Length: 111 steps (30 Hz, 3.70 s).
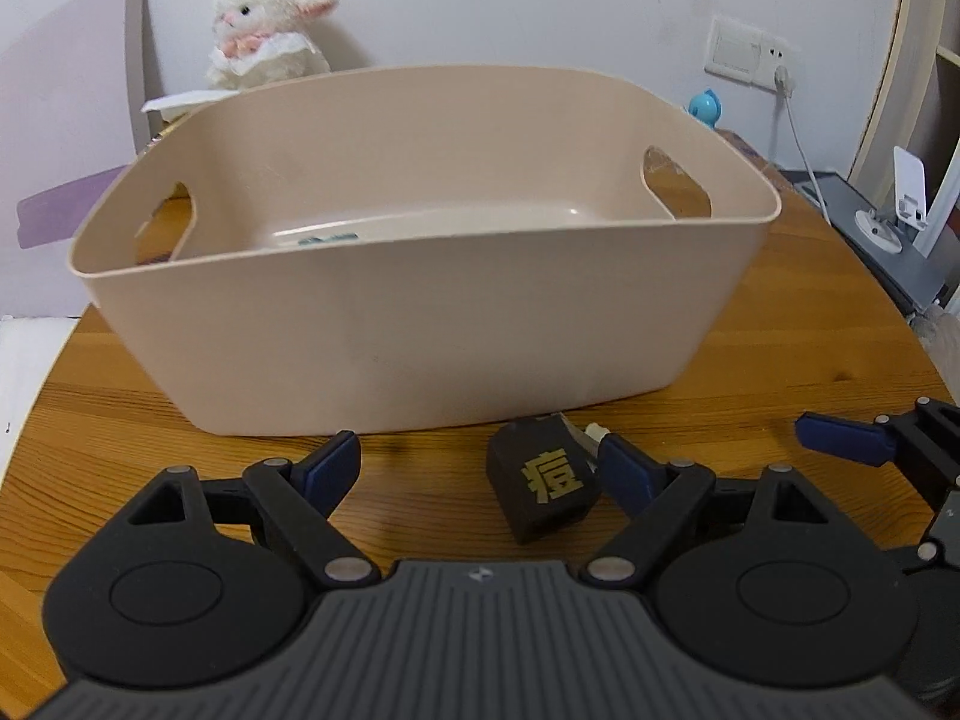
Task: Organize objects
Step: 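Grasp the black cube with the left tool while the right tool grasps the keychain, then carry cube and keychain into the basket and open both tools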
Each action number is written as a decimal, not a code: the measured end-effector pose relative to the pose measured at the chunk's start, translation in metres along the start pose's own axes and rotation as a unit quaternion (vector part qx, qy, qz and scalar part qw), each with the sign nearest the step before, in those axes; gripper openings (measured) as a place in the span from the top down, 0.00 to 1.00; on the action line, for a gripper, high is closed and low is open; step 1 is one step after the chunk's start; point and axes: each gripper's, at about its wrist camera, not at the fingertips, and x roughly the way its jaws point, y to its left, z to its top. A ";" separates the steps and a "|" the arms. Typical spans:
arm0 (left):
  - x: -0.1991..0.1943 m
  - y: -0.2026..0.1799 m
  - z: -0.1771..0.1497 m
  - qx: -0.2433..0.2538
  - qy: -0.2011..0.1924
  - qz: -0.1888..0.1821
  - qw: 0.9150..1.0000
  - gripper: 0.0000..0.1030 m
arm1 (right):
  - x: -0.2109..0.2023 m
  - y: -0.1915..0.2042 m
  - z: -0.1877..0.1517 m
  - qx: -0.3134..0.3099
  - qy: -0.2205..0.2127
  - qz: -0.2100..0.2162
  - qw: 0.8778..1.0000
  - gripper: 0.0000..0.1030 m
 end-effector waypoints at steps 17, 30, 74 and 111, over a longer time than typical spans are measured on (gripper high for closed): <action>0.032 0.024 -0.006 -0.009 0.024 -0.002 1.000 0.25 | 0.026 0.023 0.003 -0.016 -0.003 0.025 1.000 0.24; 0.026 0.038 -0.006 0.008 0.013 -0.004 1.000 0.67 | 0.024 0.046 0.009 -0.043 -0.013 0.036 0.998 0.87; -0.078 0.054 0.064 0.047 -0.122 0.016 0.991 0.67 | -0.092 0.027 0.093 0.008 -0.189 0.044 0.981 0.87; 0.015 0.075 0.101 -0.004 -0.016 0.041 0.999 0.25 | 0.010 0.019 0.125 0.045 -0.080 0.004 0.996 0.29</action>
